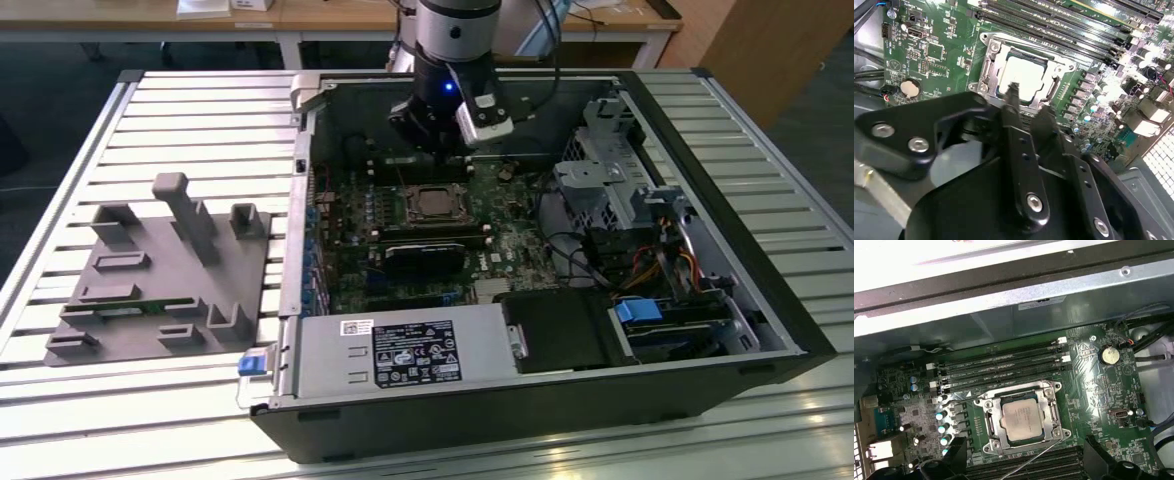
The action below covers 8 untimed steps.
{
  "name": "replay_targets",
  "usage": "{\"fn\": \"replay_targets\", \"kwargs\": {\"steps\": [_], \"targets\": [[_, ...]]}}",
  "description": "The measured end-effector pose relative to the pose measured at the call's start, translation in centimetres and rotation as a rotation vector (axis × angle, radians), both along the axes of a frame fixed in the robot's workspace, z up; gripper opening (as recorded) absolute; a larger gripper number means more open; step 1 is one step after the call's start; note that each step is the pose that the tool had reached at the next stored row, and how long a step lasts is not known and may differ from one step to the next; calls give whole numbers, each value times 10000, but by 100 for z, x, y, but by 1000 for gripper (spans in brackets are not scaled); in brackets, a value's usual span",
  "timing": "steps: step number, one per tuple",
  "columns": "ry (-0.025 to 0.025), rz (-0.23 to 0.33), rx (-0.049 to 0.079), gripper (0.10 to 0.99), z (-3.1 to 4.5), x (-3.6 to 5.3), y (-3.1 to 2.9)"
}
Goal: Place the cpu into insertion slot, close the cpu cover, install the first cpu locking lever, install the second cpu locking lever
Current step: 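Install the first cpu locking lever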
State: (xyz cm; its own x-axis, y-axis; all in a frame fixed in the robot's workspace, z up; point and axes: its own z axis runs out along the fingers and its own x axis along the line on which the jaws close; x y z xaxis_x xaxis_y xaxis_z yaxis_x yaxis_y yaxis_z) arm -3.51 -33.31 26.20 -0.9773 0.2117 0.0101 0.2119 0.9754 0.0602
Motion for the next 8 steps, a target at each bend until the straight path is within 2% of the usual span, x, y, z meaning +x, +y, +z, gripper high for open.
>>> {"fn": "replay_targets", "kwargs": {"steps": [1,2,8], "targets": [[-65,0,1,914,0,-12,0],[-65,0,0,976,0,-12,0],[-68,-1,0,976,0,-13,0]]}}
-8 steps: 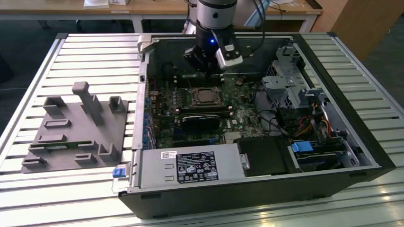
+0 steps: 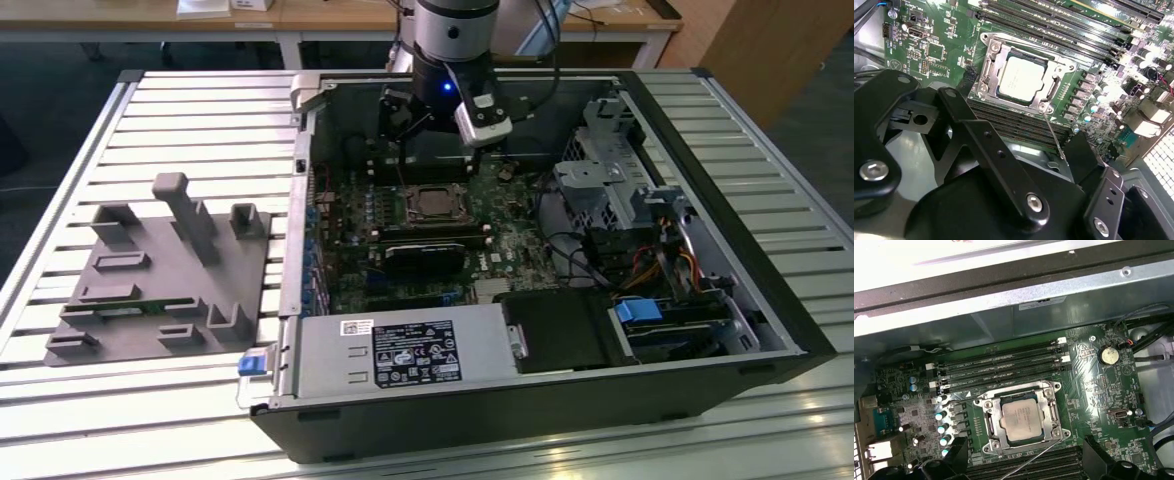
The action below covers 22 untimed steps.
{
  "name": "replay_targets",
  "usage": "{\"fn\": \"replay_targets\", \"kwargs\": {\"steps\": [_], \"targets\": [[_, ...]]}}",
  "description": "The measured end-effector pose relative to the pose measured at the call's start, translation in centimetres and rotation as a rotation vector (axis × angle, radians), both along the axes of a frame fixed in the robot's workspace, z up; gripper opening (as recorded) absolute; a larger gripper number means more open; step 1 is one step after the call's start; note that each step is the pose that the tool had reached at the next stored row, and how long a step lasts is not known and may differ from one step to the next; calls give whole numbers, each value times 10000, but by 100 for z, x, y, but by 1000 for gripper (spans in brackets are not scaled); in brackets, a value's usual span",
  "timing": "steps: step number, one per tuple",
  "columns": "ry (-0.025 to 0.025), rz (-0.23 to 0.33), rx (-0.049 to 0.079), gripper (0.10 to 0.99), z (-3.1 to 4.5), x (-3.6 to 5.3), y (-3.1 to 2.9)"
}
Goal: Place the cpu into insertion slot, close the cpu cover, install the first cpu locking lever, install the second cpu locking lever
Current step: 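Install the first cpu locking lever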
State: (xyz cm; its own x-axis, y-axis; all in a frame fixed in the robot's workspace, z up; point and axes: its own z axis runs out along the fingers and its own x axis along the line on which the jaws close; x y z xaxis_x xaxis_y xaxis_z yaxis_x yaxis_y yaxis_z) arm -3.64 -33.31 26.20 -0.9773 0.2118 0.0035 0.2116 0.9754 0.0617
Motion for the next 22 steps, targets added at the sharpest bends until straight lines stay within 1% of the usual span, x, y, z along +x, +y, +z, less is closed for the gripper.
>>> {"fn": "replay_targets", "kwargs": {"steps": [8,9,10,11,12,22], "targets": [[-4,0,0,976,0,-1,0],[-4,0,0,961,0,-1,0],[-4,0,0,898,0,-1,0],[-5,1,0,898,0,-1,0],[-5,1,0,831,0,-1,0],[-9,0,0,831,0,-2,0]]}}
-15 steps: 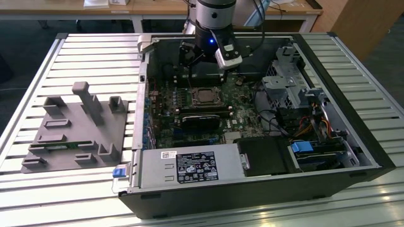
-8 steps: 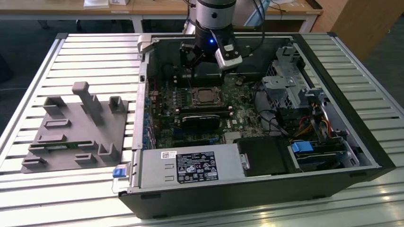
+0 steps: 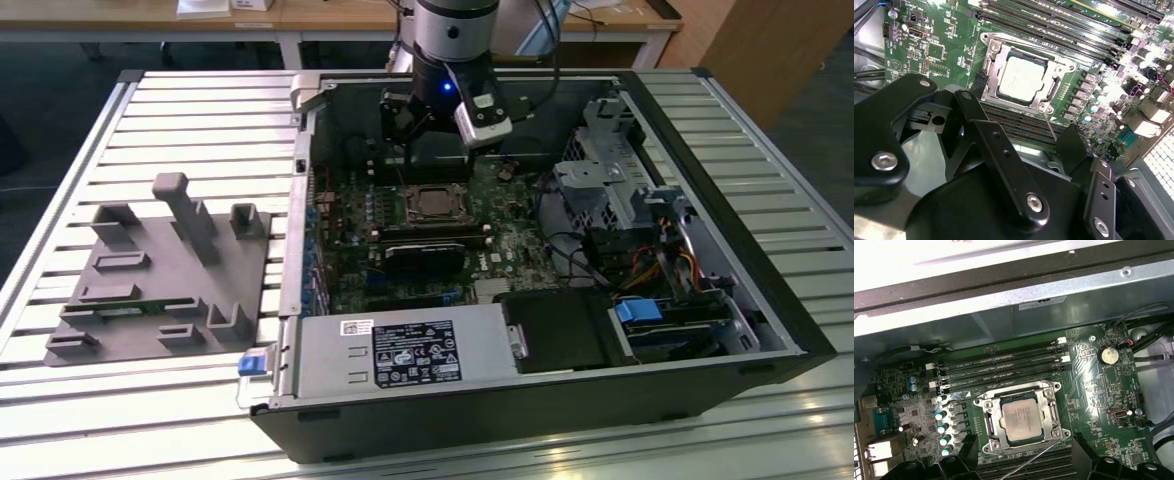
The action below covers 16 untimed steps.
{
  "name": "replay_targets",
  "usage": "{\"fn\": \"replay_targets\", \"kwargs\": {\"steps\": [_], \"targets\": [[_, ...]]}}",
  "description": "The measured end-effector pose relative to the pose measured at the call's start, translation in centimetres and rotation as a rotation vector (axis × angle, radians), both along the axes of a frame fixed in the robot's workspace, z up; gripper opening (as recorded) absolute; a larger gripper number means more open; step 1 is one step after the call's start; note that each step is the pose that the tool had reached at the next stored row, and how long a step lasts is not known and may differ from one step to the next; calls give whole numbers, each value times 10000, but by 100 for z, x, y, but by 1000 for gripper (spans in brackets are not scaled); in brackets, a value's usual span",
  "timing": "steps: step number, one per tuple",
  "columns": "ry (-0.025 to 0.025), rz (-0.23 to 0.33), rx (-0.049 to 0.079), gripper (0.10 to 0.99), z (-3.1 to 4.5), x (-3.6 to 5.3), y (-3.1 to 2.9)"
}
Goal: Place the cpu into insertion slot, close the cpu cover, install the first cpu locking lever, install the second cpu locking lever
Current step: 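Install the first cpu locking lever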
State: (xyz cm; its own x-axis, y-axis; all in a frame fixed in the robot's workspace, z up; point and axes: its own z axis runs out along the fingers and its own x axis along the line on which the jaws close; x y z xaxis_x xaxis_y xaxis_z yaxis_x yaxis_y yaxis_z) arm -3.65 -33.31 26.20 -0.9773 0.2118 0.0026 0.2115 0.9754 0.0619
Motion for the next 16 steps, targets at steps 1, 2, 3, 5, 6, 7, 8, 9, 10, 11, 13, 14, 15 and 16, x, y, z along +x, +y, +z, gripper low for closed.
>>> {"fn": "replay_targets", "kwargs": {"steps": [1,2,3,5,6,7,8,9,10,11,13,14,15,16], "targets": [[-1,0,0,831,0,0,0],[-1,0,0,831,0,0,0],[-1,1,0,831,0,0,0],[-2,1,0,816,0,0,0],[-2,0,0,753,0,-1,0],[-3,0,0,753,0,-1,0],[-3,0,0,686,0,-1,0],[-4,0,0,686,0,-1,0],[-4,1,0,686,0,-1,0],[-4,0,0,686,0,-1,0],[-5,1,0,675,0,-1,0],[-6,0,0,604,0,-1,0],[-6,1,0,604,0,-1,0],[-7,1,-1,604,0,-1,0]]}}
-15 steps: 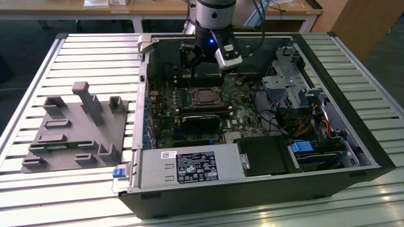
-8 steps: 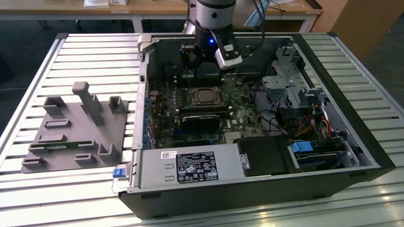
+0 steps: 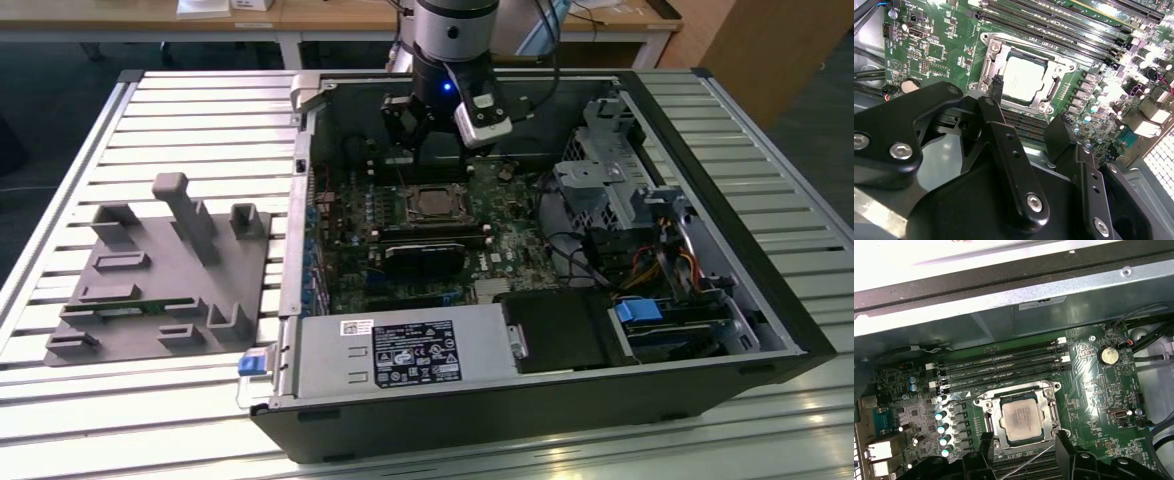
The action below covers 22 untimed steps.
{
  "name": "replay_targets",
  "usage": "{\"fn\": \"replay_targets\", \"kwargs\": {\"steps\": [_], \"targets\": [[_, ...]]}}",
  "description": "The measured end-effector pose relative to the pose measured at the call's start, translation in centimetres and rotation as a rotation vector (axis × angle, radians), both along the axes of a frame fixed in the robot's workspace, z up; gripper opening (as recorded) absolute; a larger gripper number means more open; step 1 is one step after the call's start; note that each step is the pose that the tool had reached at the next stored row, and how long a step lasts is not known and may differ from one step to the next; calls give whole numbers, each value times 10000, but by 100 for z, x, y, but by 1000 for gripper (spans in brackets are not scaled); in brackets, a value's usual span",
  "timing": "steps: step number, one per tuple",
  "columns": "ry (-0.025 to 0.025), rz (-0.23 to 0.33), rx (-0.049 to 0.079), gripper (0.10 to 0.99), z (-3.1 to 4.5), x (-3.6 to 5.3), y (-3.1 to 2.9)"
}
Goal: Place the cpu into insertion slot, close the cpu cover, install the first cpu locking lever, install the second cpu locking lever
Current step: 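Install the first cpu locking lever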
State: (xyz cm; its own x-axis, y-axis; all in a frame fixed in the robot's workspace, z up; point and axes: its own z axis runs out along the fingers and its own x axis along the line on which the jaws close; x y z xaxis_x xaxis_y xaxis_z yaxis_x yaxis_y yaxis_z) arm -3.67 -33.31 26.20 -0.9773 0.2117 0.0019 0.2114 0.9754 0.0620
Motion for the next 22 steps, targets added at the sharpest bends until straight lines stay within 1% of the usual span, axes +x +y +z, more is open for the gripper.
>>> {"fn": "replay_targets", "kwargs": {"steps": [16,17,19,20,21,22], "targets": [[-9,0,0,604,0,-2,0],[-15,0,1,525,0,-3,0],[-18,0,0,290,0,-3,0],[-18,0,0,290,0,-4,0],[-18,0,0,227,0,-4,0],[-19,0,1,227,0,-4,0]]}}
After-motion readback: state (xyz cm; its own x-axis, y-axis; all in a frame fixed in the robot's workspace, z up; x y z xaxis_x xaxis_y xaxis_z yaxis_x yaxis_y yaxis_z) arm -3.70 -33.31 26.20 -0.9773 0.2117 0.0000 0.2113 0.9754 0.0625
